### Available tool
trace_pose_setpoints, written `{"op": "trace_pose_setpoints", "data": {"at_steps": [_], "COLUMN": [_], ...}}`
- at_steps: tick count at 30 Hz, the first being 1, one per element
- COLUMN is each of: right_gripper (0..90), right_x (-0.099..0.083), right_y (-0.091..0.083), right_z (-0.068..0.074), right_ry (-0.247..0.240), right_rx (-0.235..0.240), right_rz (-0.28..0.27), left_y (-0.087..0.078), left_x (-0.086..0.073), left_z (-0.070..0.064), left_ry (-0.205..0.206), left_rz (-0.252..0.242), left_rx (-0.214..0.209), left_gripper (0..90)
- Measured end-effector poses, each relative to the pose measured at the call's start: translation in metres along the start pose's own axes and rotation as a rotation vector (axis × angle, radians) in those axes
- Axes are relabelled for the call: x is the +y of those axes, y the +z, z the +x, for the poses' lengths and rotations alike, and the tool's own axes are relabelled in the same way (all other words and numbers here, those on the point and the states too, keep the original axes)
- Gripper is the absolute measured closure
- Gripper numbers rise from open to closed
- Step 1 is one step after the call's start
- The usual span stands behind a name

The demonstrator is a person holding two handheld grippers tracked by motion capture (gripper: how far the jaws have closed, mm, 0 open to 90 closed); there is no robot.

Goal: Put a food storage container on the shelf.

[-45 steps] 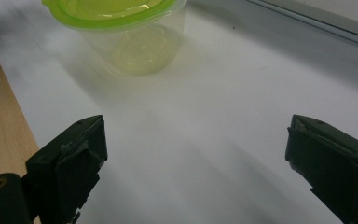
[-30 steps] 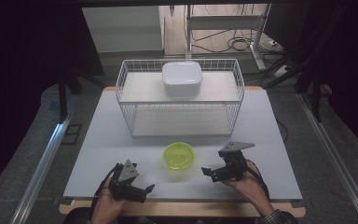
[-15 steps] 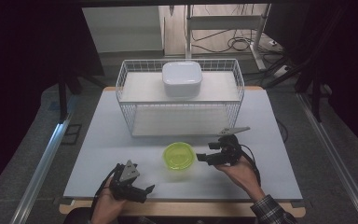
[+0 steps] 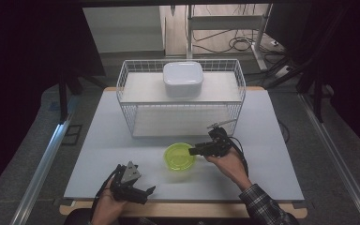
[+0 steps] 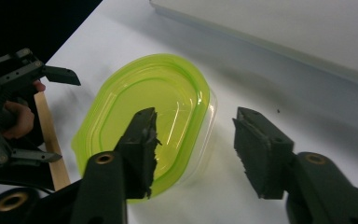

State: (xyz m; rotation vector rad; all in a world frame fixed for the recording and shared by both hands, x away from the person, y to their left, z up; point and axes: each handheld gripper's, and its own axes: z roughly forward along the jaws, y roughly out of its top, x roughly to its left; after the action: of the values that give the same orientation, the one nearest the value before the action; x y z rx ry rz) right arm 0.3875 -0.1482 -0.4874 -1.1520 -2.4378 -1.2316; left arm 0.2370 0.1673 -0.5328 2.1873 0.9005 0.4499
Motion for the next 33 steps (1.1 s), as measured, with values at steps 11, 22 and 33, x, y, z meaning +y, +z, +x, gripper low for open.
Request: {"op": "trace_pose_setpoints", "data": {"at_steps": [11,22,33], "right_gripper": [76.2,81.9,82.6], "right_x": [0.001,0.003,0.005], "right_y": [0.007,0.005,-0.005], "right_z": [-0.009,-0.001,0.003], "right_ry": [0.104,0.128,0.125], "right_rx": [0.061,0.112,0.113], "right_rz": [0.039,0.017,-0.015], "left_y": [0.002,0.002,0.002], "left_x": [0.000,0.000,0.000], "left_z": [-0.002,-0.002,-0.002], "left_ry": [0.019,0.023,0.022], "left_rz": [0.016,0.020,0.018], "left_rx": [0.004,0.008,0.008], "left_gripper": [1.7,1.8,1.8]}}
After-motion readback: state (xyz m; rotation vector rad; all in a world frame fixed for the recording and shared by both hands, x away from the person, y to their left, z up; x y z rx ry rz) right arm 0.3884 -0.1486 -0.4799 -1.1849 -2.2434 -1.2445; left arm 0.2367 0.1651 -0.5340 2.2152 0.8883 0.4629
